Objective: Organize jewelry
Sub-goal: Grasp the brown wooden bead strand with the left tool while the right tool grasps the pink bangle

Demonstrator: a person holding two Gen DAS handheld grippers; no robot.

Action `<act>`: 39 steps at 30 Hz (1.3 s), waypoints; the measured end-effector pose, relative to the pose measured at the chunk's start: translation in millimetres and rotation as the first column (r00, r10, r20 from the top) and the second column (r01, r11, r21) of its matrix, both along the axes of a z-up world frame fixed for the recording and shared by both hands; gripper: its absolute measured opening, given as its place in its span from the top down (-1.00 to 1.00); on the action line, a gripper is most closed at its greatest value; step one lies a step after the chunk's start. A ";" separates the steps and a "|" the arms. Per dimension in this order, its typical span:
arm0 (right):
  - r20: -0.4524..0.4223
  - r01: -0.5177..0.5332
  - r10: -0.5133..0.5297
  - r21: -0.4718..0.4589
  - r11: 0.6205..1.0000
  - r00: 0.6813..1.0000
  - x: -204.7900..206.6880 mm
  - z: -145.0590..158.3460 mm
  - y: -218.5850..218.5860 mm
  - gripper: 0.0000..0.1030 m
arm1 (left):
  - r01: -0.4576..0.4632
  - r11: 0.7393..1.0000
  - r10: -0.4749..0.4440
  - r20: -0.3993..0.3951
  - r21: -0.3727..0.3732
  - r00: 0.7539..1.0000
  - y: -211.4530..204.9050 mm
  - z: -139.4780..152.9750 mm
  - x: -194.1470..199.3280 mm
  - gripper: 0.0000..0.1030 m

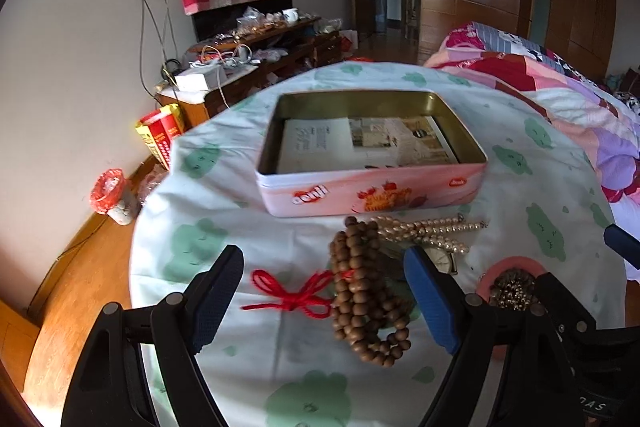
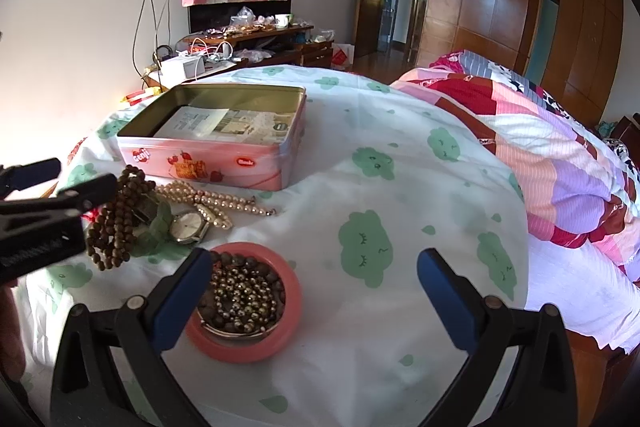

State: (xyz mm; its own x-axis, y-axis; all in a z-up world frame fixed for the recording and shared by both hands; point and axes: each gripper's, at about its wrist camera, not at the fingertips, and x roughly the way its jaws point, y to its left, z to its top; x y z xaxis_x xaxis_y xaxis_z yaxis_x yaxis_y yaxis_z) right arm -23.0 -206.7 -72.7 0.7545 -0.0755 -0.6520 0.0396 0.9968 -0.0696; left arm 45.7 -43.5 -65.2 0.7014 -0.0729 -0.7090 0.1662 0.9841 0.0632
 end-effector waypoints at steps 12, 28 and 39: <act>-0.022 -0.037 0.037 0.012 0.999 0.999 5.7 -7.2 6.8 -1.00 | 0.087 0.993 -0.089 -0.022 -0.084 0.996 2.2 -3.1 -5.1 0.66; -0.104 -0.180 0.175 -0.035 0.983 0.979 15.2 -23.2 40.4 -1.00 | 0.025 0.997 -0.025 -0.007 -0.070 1.000 31.7 4.3 -13.7 0.66; -0.067 -0.196 0.195 -0.008 0.981 0.978 10.1 -21.3 34.2 -0.61 | 0.034 0.997 -0.035 -0.017 -0.076 0.999 30.7 1.4 -13.3 0.66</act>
